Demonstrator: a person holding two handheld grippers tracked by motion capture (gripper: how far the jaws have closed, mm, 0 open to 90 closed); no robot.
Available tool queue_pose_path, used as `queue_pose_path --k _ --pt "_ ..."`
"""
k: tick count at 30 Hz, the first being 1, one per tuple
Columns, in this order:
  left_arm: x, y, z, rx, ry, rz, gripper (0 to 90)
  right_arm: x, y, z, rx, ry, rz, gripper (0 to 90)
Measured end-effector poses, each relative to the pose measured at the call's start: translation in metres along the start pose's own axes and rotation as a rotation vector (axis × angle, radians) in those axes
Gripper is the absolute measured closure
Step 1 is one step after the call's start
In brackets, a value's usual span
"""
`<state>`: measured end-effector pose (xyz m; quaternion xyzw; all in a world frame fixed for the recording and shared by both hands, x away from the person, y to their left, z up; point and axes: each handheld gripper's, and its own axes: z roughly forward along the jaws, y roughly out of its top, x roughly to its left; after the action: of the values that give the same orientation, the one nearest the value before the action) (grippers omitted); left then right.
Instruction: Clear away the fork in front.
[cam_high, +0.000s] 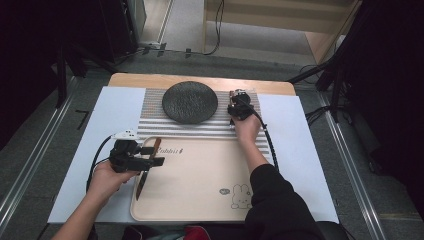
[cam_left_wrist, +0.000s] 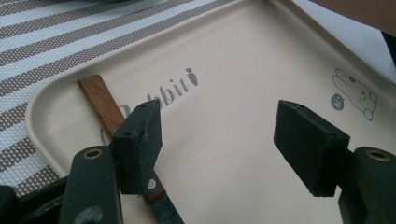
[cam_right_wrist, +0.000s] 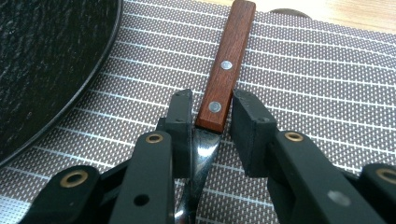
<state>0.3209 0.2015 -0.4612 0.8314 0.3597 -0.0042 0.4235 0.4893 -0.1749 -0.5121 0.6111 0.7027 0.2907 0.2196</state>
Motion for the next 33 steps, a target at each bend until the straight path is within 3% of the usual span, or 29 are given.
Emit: queue_pose_path --k 10,18,33 --pt "0.0000 0.0002 -0.0001 0.006 0.004 0.007 32.9 0.0001 -0.0008 -0.0001 -0.006 -0.018 0.038 72.8" --pt "-0.0002 0.0003 -0.0007 0.001 0.003 0.006 32.9 -0.0004 -0.0008 -0.0002 -0.005 -0.018 0.033 73.6" --pt "0.0008 0.0004 -0.0008 -0.002 0.004 0.002 32.9 -0.0084 0.0029 -0.0027 0.028 0.028 0.046 75.0"
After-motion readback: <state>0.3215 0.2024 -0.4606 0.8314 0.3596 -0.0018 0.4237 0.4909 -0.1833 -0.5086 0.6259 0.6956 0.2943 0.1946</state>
